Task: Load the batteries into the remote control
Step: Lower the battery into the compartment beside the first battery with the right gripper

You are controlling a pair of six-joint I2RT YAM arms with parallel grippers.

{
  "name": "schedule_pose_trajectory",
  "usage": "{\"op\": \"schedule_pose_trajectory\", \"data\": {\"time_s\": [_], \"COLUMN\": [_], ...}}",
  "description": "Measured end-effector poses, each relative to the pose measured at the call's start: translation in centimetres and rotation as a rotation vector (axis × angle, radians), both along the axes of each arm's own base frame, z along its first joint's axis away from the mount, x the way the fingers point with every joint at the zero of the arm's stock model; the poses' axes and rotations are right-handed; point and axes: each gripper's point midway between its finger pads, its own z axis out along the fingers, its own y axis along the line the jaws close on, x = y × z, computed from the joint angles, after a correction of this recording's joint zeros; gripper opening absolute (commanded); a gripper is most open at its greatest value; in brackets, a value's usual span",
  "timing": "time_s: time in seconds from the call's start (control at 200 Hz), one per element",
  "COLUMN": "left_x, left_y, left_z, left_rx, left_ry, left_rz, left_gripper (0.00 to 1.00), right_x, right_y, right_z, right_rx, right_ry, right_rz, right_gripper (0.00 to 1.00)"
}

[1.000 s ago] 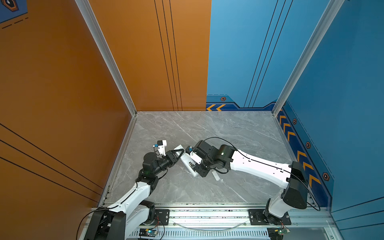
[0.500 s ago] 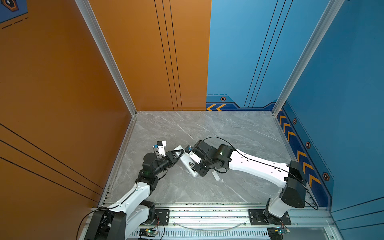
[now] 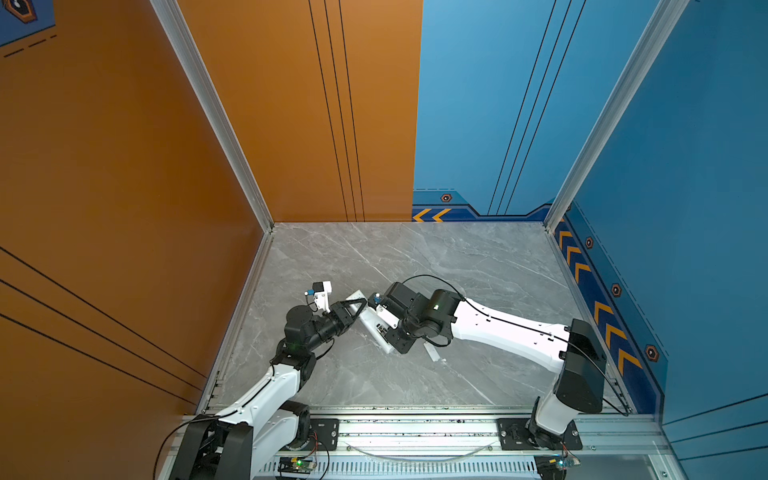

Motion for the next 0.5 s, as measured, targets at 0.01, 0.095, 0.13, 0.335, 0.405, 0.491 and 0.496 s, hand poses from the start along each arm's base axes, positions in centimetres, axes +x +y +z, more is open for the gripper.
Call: {"op": "schedule_pose_trajectory", "data": {"time_s": [0.01, 0.095, 0.13, 0.335, 0.405, 0.491, 0.496], "left_x": [0.01, 0.11, 0.13, 0.22, 0.25, 0.25, 0.24], "left_y": [0.02, 0.07, 0.07, 0.15, 0.17, 0.18, 0.16], "left_z": [-0.04, -0.26, -0.34, -0.52, -0.53, -0.51, -0.51], "left_rx": [0.000, 0.002, 0.003, 0.009, 0.010, 0.009, 0.009], "left_ry": [0.001, 0.009, 0.011, 0.013, 0.013, 0.012, 0.012], "left_rz": [0.001, 0.004, 0.004, 0.009, 0.012, 0.012, 0.011], "left_gripper": [0.00, 0.00, 0.00, 0.00, 0.00, 0.00, 0.00], "right_x": [0.01, 0.17, 0.20, 0.44, 0.46, 0.48, 0.48], "right_y": [0.01, 0.01, 0.04, 0.23, 0.25, 0.28, 0.29], "right_z": [-0.02, -0.23, -0.32, -0.56, -0.52, -0.48, -0.48], "right_rx": [-0.001, -0.009, -0.011, -0.018, -0.016, -0.014, -0.014], "right_ry": [-0.001, -0.004, -0.004, -0.007, -0.006, -0.004, -0.004], "right_rz": [0.000, -0.004, -0.004, -0.008, -0.012, -0.017, -0.017], "right_gripper": [0.06, 0.06, 0.06, 0.08, 0.08, 0.09, 0.09]}}
